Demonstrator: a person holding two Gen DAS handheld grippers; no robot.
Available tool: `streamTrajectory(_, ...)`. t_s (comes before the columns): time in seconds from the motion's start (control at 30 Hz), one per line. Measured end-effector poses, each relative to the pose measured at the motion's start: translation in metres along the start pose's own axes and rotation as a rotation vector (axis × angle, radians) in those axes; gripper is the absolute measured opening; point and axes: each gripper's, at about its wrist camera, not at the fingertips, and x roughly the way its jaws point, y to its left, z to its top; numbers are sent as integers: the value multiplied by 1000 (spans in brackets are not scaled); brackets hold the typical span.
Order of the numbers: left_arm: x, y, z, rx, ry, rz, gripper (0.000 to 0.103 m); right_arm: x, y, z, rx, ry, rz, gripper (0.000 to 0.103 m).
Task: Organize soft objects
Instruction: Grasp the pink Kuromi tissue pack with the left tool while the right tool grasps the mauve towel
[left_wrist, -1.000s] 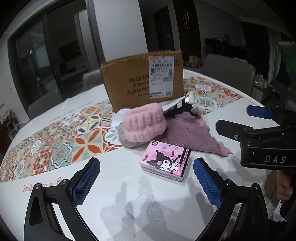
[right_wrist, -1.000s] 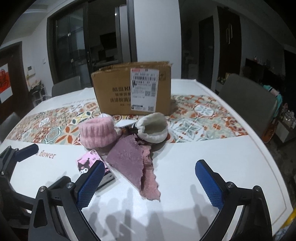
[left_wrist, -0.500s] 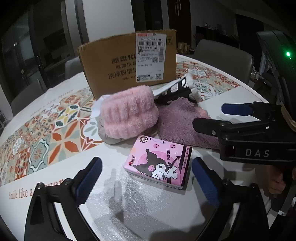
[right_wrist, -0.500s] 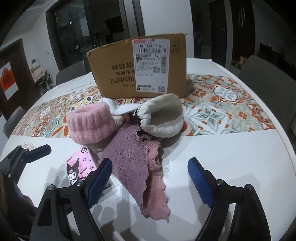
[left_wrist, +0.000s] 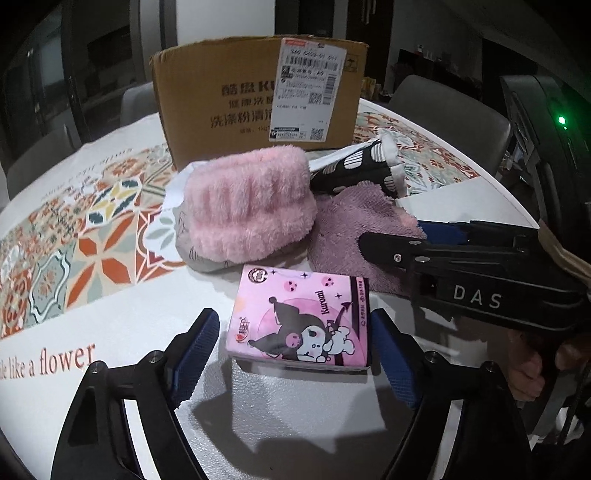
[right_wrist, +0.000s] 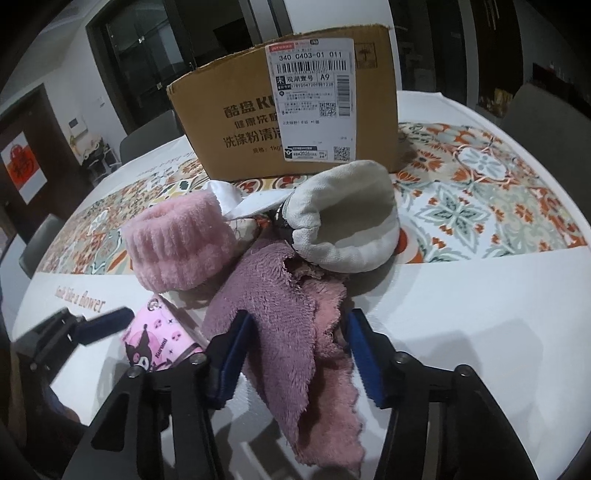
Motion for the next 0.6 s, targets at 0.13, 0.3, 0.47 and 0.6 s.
streamTrajectory(0.13, 0, 4, -1, -34, 5, -11, 73, 1, 5, 0, -18, 7, 0, 39)
streamTrajectory(0.3, -8, 7, -4, -73, -3, -10, 73, -7, 9, -2, -14, 17, 14, 20)
streamTrajectory(0.47, -28, 8, -8, -104, -39, 1, 72, -26, 18, -6, -19, 0, 18, 16)
streamTrajectory(0.6, -48, 9, -9, -126, -75, 12, 73, -40, 24, -11, -16, -11, 22, 14)
